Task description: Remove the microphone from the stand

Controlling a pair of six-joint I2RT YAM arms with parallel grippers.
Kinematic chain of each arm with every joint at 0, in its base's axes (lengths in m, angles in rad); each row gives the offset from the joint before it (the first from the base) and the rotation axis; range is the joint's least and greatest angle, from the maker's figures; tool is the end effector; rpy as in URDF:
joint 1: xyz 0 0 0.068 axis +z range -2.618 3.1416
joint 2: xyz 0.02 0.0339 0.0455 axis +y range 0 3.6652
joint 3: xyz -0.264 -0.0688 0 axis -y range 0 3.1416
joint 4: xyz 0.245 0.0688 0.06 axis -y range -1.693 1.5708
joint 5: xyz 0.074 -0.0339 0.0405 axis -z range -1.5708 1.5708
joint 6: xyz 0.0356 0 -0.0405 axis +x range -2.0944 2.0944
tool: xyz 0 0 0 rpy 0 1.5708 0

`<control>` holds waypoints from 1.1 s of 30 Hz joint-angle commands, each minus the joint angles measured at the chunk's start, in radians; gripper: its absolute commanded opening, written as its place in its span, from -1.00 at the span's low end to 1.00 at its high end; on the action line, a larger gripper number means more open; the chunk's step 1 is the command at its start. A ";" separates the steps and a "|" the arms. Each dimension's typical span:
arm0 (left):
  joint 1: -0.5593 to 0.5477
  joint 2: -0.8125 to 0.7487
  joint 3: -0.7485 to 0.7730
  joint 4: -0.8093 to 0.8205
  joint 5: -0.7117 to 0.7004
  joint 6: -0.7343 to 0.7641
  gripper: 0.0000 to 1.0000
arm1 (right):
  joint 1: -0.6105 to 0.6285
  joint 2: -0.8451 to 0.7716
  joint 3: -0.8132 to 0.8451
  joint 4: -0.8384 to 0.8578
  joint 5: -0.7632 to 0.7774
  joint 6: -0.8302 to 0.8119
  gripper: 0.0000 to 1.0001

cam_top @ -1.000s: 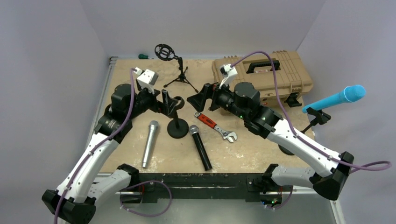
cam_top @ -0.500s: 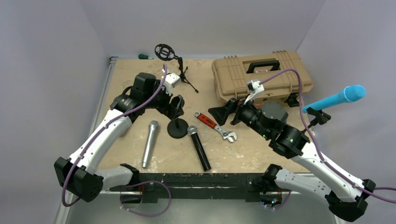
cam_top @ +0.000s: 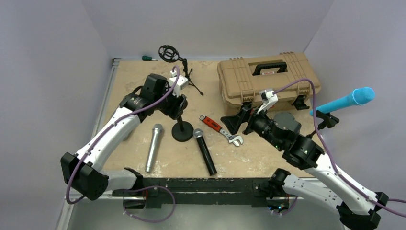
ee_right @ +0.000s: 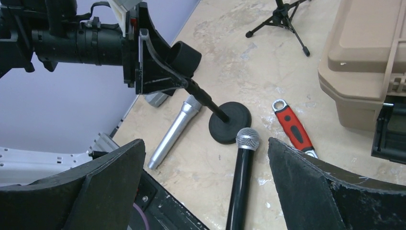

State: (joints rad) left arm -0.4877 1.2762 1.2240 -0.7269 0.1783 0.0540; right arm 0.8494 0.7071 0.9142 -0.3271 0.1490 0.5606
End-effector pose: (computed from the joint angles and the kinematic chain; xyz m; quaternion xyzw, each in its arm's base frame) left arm 0.2344 -0.1315 0.3366 0.2790 0.8763 -0.1629 0.3574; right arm 0.1064 0.1130 0.3810 -0.0585 0.7455 0.3863 0.5400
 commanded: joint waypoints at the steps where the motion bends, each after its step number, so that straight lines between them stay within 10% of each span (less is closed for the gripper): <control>1: -0.005 -0.007 0.067 0.023 -0.102 0.004 0.02 | -0.005 -0.035 -0.007 -0.004 0.043 0.020 0.97; 15: -0.006 0.128 0.239 0.016 -0.332 -0.020 -0.96 | -0.005 -0.098 -0.006 -0.043 0.087 0.043 0.97; 21: 0.026 0.225 0.378 0.007 -0.581 -0.041 -1.00 | -0.005 -0.126 -0.006 -0.059 0.106 0.057 0.97; 33: 0.330 0.574 0.812 -0.067 -0.401 -0.239 -1.00 | -0.004 -0.171 0.010 -0.098 0.137 0.097 0.97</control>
State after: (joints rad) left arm -0.2005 1.7485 1.8473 -0.8040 -0.2577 -0.1196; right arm 0.8494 0.5549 0.9066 -0.4076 0.2508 0.6296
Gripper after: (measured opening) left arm 0.416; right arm 0.984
